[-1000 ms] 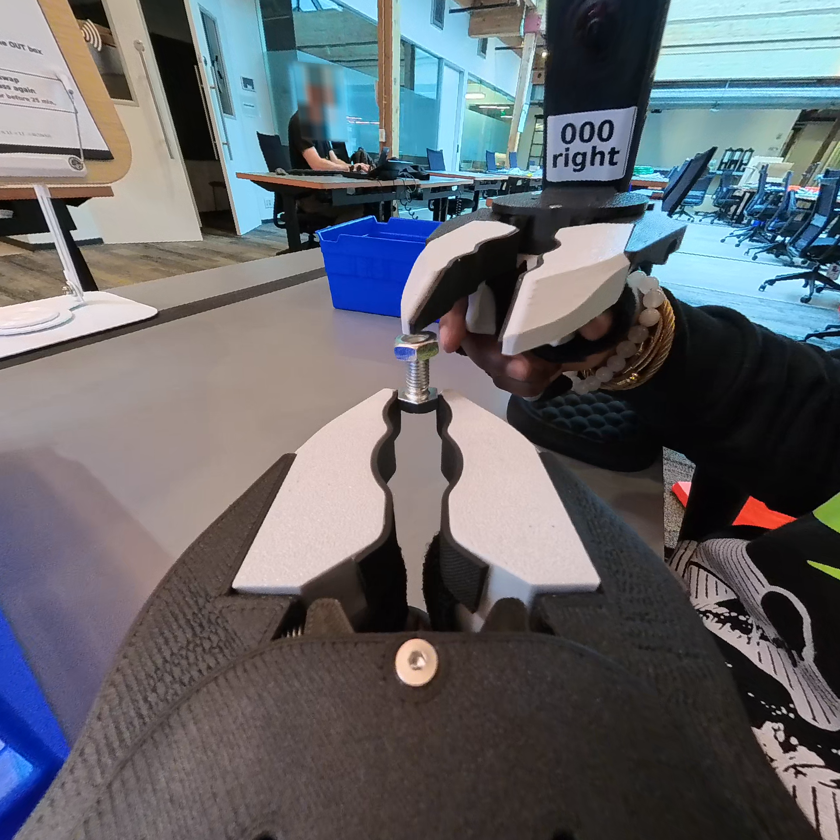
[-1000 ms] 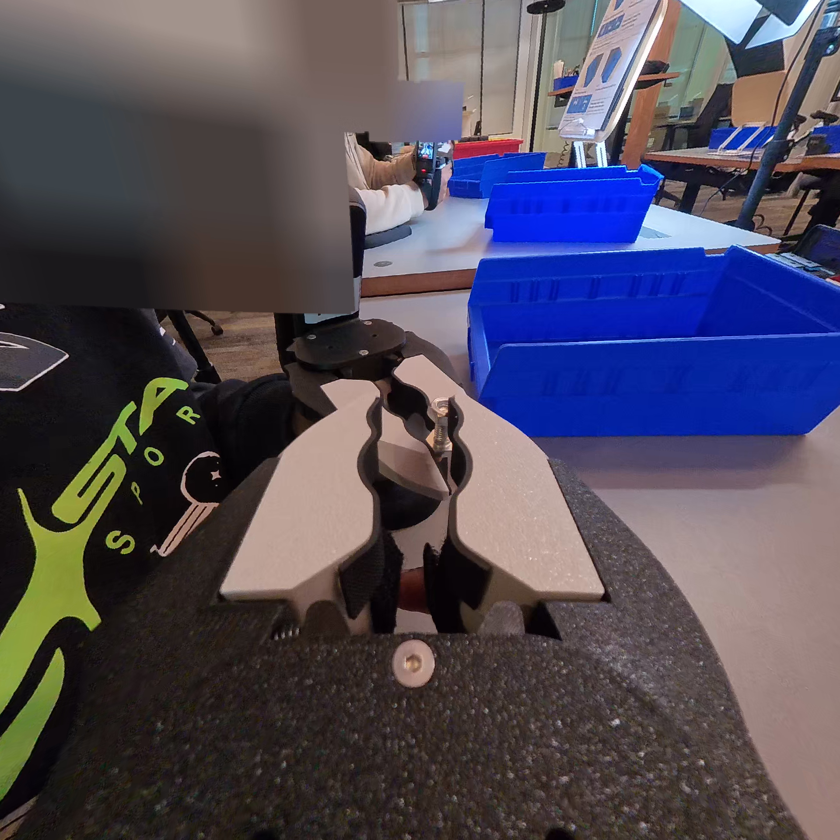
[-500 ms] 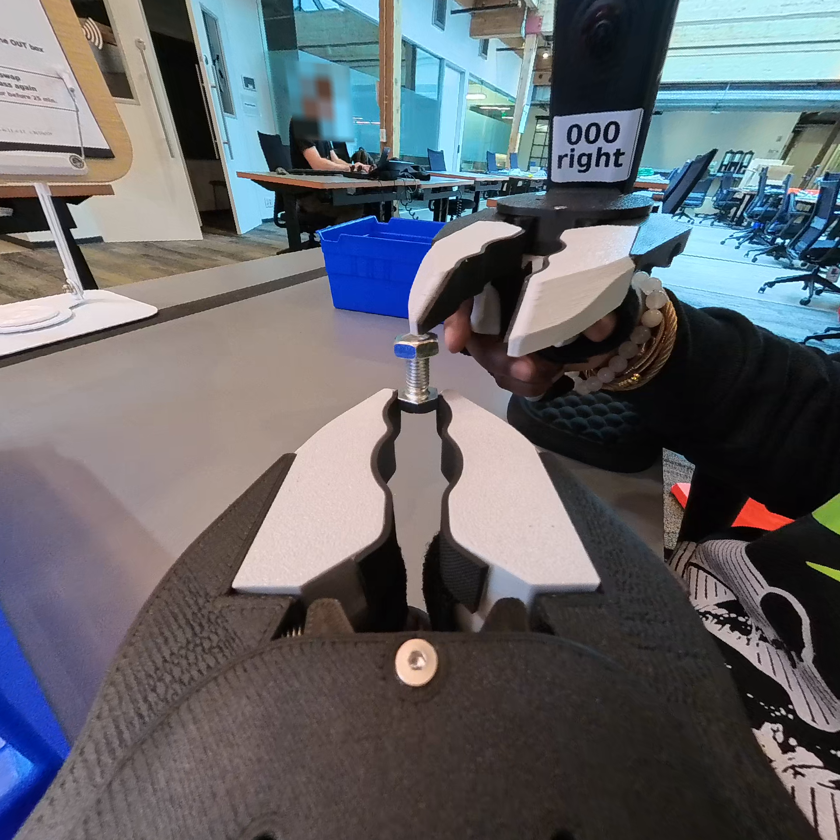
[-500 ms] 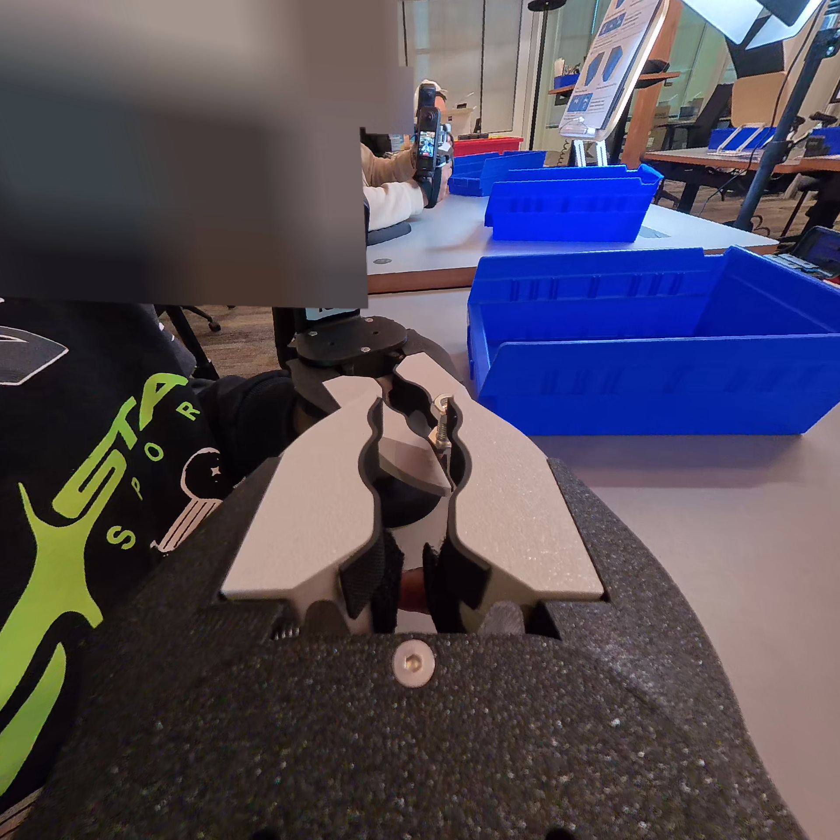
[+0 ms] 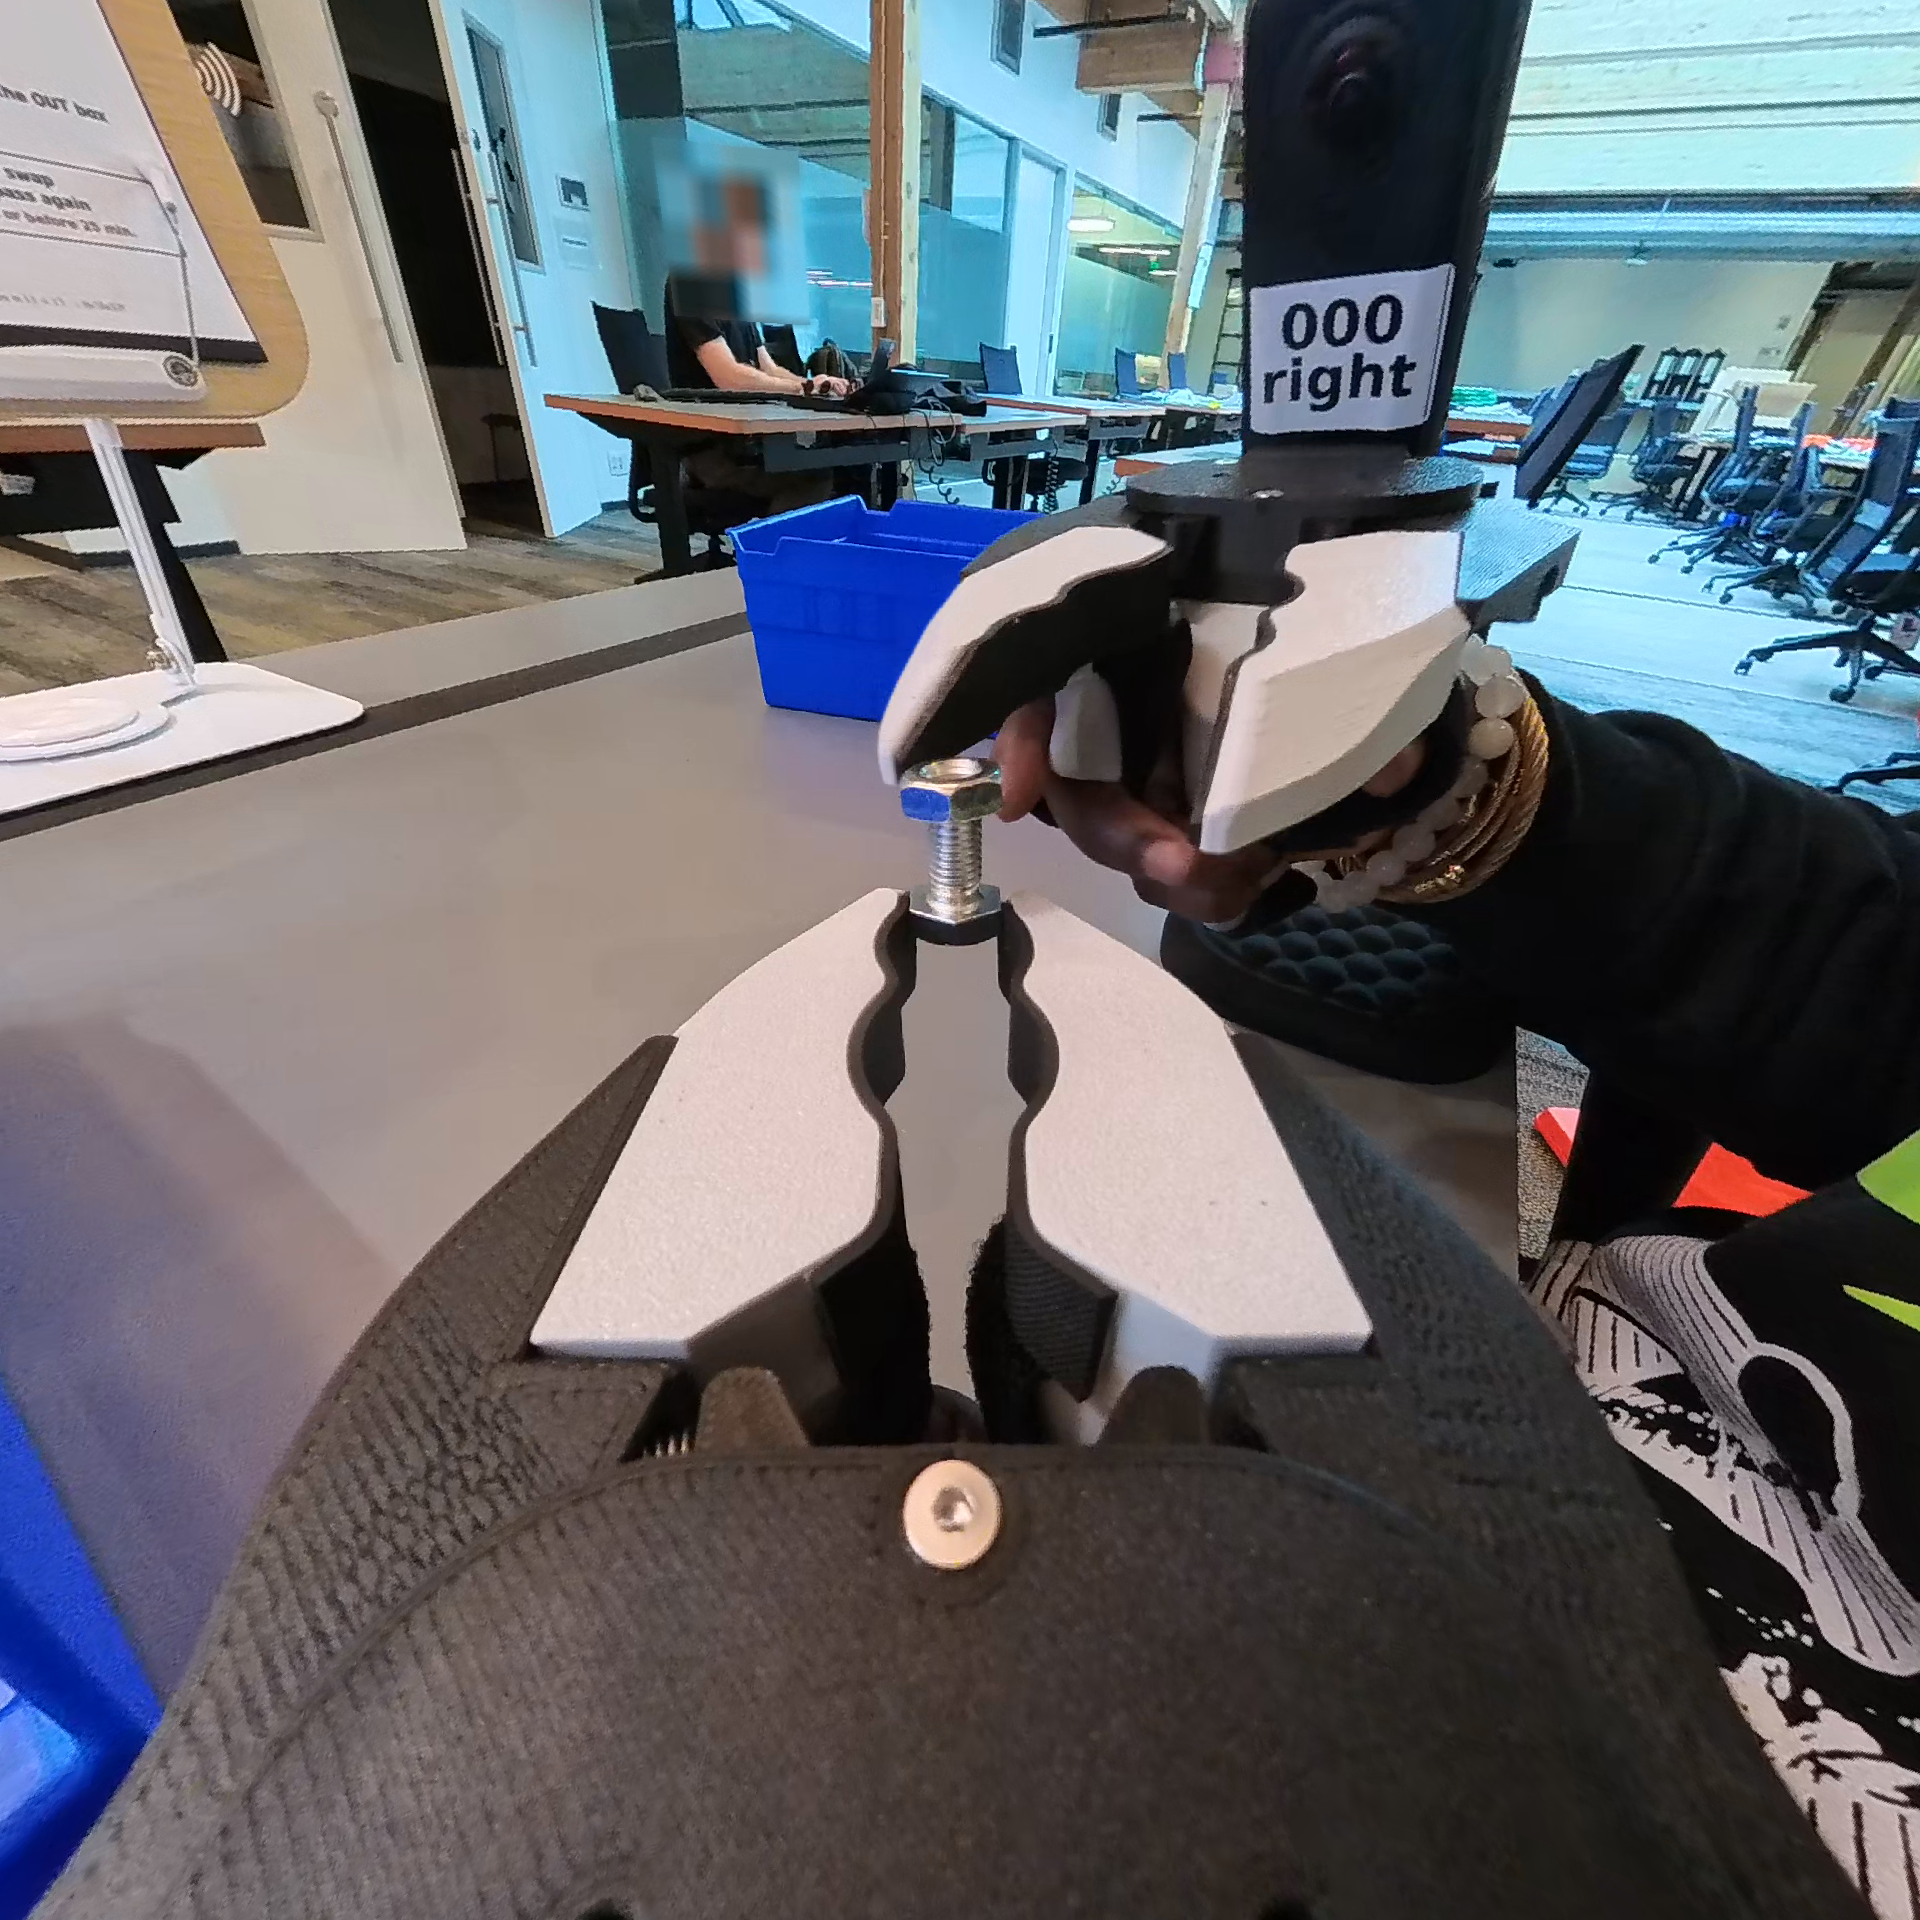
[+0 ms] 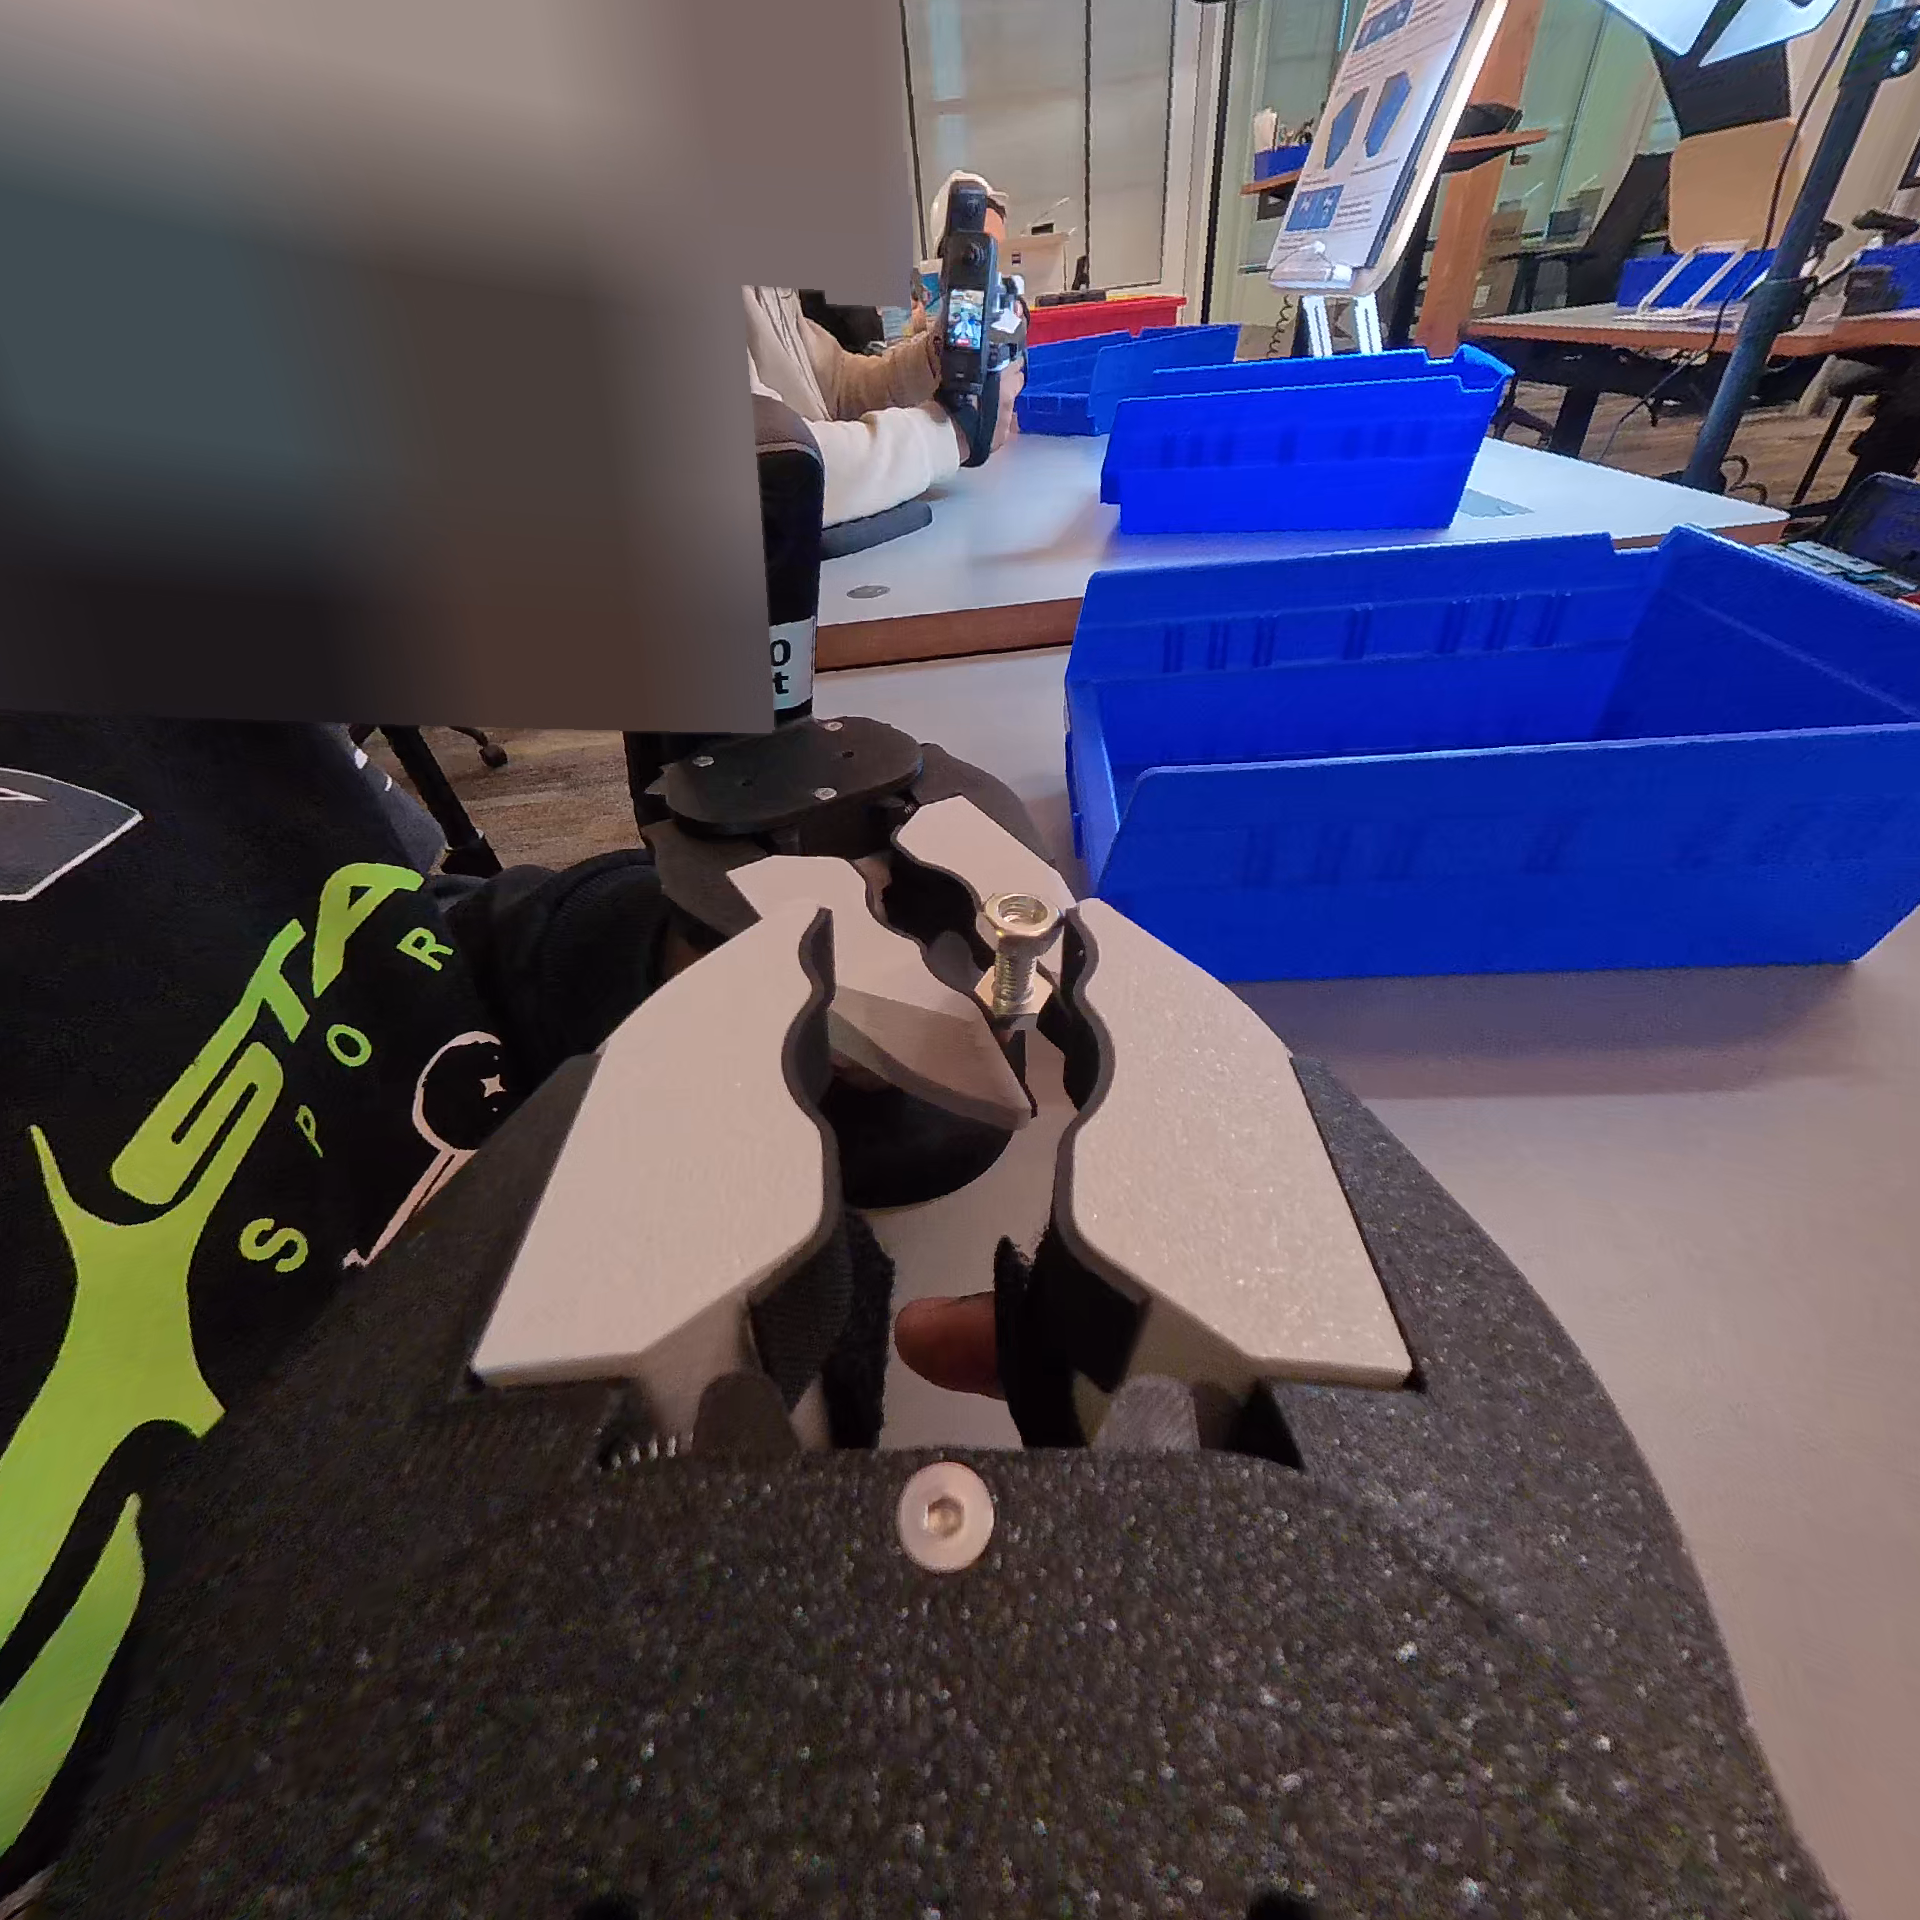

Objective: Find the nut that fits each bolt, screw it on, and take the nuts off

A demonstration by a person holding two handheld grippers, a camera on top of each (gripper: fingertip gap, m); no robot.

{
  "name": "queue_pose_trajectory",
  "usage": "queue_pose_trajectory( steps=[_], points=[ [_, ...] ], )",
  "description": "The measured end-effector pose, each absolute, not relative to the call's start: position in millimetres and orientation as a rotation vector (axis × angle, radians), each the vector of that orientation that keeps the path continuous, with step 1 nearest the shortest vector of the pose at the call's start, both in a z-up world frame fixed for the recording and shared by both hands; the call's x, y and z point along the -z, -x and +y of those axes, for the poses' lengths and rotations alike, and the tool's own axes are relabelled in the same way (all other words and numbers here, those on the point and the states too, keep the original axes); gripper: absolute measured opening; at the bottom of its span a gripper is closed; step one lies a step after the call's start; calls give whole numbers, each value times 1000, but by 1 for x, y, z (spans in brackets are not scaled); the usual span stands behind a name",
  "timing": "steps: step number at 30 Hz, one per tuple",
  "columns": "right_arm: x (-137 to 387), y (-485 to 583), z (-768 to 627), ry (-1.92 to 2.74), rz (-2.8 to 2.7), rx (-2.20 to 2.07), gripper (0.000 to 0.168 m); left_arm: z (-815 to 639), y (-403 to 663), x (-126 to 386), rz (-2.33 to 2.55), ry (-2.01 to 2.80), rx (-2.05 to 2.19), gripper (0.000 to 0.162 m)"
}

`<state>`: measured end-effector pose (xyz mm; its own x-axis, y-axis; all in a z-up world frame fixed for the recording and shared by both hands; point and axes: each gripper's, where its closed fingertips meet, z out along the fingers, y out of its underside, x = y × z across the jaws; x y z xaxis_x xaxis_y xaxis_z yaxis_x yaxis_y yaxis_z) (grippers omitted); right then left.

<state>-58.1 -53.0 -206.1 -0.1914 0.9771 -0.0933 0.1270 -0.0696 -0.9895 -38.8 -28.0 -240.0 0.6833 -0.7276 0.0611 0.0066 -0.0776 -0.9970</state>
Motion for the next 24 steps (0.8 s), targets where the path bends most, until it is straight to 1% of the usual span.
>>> queue_pose_trajectory(
  steps=[8, 14, 24],
  points=[
    [206, 55, -51, 1266, -1392, -1352, 41, -28, 39, 240, 613, 1543, 676, 15],
    [208, 60, -53, 1264, -1404, -1359, 45, -28, 38, 240, 618, 1545, 673, 15],
    [208, 53, -54, 1277, -1390, -1358, 40, -28, 39, 240, 611, 1545, 676, 15]
  ],
)
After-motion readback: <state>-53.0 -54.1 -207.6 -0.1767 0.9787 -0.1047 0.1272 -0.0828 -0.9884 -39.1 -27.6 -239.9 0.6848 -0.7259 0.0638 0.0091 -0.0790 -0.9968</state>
